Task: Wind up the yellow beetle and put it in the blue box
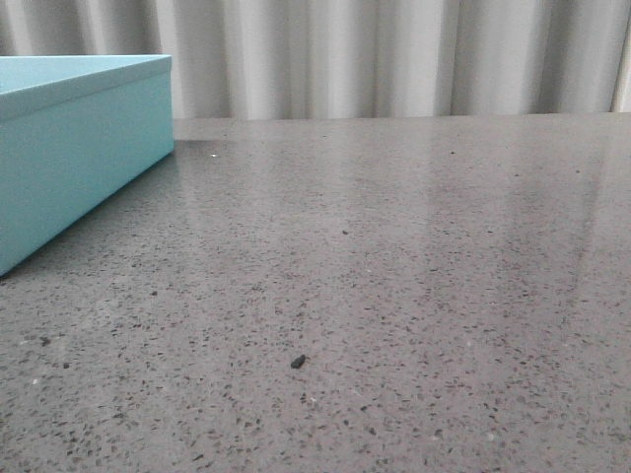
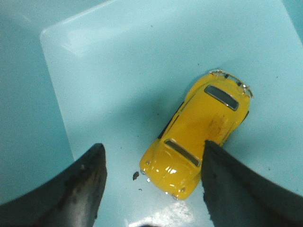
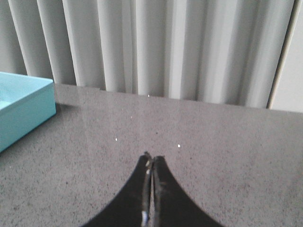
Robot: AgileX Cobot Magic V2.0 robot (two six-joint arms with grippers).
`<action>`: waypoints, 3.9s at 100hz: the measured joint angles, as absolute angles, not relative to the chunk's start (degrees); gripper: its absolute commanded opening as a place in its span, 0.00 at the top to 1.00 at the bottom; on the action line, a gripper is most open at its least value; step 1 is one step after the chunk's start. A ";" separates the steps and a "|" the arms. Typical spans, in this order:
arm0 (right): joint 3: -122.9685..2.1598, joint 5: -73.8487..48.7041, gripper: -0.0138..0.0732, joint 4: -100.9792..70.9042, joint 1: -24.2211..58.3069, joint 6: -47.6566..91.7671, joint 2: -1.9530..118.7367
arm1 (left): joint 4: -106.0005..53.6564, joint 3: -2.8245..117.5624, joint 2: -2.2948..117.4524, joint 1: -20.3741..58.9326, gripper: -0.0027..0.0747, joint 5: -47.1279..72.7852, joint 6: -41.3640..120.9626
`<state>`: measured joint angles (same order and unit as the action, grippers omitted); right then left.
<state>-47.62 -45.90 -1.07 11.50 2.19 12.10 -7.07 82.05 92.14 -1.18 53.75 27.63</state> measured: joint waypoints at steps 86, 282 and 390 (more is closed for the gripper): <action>-43.83 -48.79 0.90 -2.04 15.63 15.47 0.44 | -28.36 59.22 32.91 -1.18 0.99 48.85 22.37; -41.21 -36.48 0.90 -2.17 15.74 17.38 -0.91 | -24.89 10.50 1.29 -1.18 0.99 23.48 22.37; -40.19 -36.59 0.90 -2.39 15.74 17.38 -0.91 | -16.07 0.28 -0.25 -1.18 0.99 20.16 22.37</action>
